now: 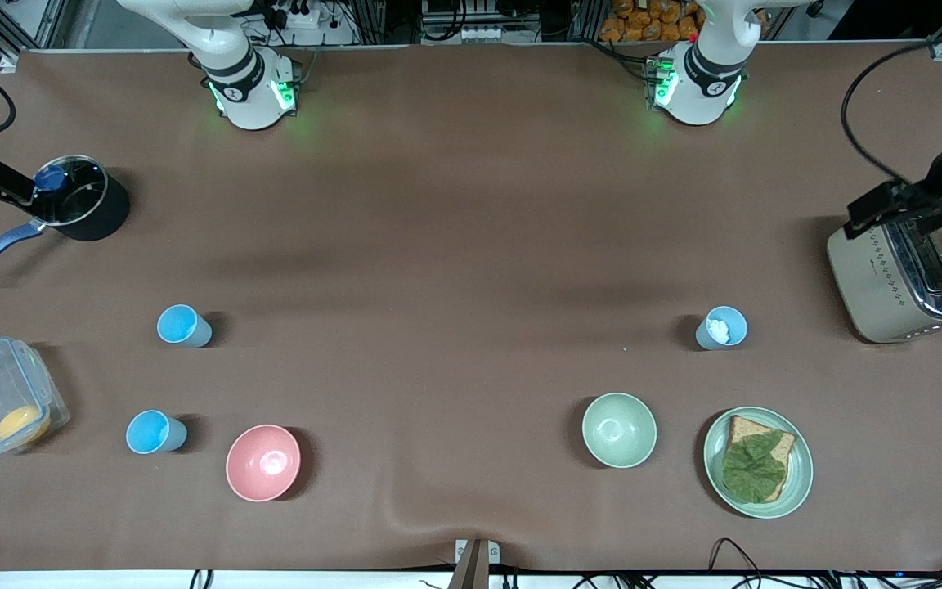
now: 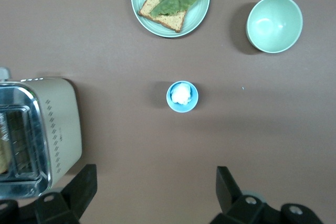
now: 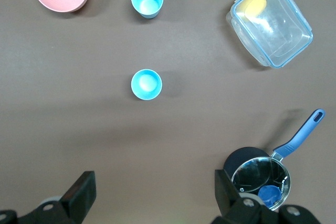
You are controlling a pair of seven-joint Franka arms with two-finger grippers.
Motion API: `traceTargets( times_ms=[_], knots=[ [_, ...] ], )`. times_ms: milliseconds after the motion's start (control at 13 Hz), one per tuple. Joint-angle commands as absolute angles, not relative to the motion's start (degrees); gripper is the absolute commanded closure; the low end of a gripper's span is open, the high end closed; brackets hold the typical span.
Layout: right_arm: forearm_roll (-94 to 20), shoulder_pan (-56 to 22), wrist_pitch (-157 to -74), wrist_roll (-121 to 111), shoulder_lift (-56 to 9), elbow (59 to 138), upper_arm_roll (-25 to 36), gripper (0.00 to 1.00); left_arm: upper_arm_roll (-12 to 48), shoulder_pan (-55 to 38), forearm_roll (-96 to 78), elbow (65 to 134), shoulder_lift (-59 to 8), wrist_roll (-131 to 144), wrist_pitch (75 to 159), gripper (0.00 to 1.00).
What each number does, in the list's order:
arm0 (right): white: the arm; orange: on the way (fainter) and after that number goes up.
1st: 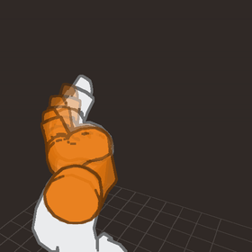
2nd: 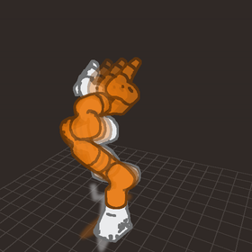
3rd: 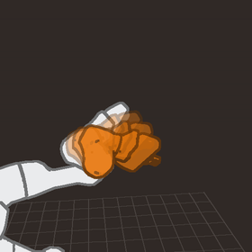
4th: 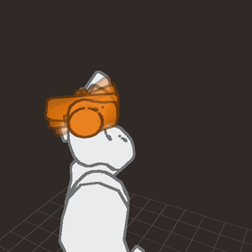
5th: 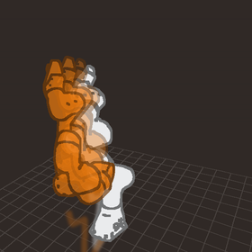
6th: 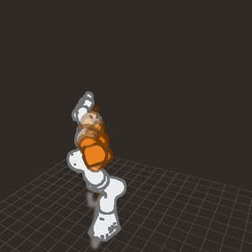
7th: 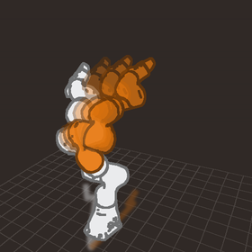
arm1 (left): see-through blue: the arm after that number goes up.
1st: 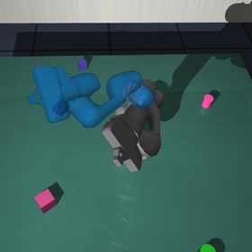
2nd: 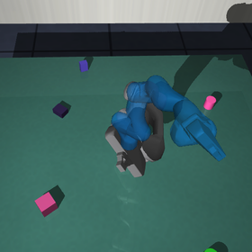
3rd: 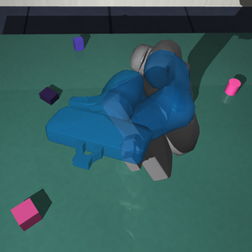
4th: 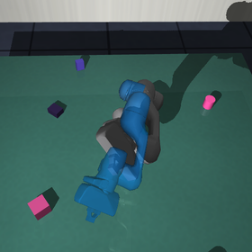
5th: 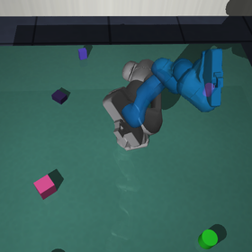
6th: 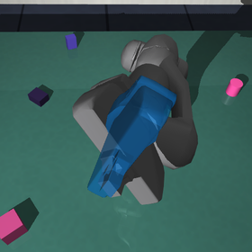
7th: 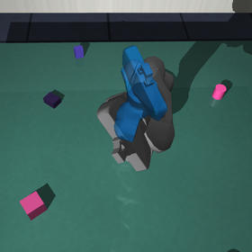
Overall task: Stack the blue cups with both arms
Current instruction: 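Reach the left gripper toward the blue cup beside the green bowl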
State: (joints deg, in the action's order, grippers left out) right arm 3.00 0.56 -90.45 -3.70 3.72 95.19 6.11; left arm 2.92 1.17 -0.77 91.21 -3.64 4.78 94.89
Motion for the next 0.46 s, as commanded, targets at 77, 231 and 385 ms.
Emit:
traceTargets(
  times_ms=[77, 231, 385],
  knots=[
    [2.8, 1.1, -89.6, -3.1, 3.1, 94.0, 5.5, 0.0, 3.0, 0.4, -1.3, 102.3, -6.0, 5.4, 108.0, 0.0],
    [2.8, 1.1, -89.8, -3.1, 3.1, 94.0, 5.5, 0.0, 3.1, 0.7, -1.2, 110.3, -8.2, 5.4, 118.8, 0.0],
    [2.8, 1.1, -89.9, -3.1, 3.0, 94.0, 5.5, 0.0, 3.0, 1.0, -1.3, 117.8, -9.5, 5.3, 130.3, 0.0]
  ],
)
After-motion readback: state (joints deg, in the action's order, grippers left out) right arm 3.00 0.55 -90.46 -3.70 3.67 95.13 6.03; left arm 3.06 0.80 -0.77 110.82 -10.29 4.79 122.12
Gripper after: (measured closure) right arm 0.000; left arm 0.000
